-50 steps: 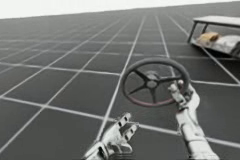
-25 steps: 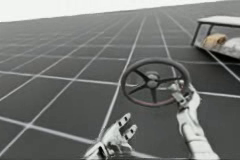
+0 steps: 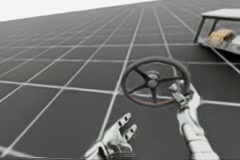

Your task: Pick up and drop off the object

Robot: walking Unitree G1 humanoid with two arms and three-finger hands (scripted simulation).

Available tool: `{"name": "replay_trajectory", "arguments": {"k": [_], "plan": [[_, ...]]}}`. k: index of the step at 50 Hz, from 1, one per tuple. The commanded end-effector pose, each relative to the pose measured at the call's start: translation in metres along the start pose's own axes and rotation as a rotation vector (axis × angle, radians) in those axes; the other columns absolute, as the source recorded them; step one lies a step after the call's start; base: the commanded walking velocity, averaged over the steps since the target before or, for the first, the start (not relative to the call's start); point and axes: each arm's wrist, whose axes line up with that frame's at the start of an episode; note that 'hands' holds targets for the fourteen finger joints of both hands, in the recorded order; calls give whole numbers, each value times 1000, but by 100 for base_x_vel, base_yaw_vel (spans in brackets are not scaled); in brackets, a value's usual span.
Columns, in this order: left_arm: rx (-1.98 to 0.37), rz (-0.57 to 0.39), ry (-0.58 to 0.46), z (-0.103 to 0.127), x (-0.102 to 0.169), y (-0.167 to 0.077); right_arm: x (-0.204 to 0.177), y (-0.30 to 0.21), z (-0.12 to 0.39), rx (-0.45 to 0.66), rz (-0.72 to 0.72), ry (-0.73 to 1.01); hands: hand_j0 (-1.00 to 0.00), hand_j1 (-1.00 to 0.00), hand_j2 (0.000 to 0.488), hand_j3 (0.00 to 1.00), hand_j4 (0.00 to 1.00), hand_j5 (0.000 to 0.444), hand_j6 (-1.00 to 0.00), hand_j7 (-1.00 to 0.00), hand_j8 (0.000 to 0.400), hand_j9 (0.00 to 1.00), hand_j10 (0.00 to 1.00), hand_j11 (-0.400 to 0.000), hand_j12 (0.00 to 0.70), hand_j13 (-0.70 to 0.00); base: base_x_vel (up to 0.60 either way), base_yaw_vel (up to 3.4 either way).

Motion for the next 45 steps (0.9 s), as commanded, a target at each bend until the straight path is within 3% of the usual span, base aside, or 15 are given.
{"name": "replay_trajectory", "arguments": {"k": [1,45], "plan": [[-10,-8,-5,-1,-1,1,-1,5,5,-2,10,-19,0,0,0,1000,1000,0,0,0,0,1000,1000,-400,0,-700,44,-31],[-10,-8,-5,-1,-1,1,-1,5,5,-2,10,-19,0,0,0,1000,1000,0,0,0,0,1000,1000,-400,0,-700,40,-40]]}}
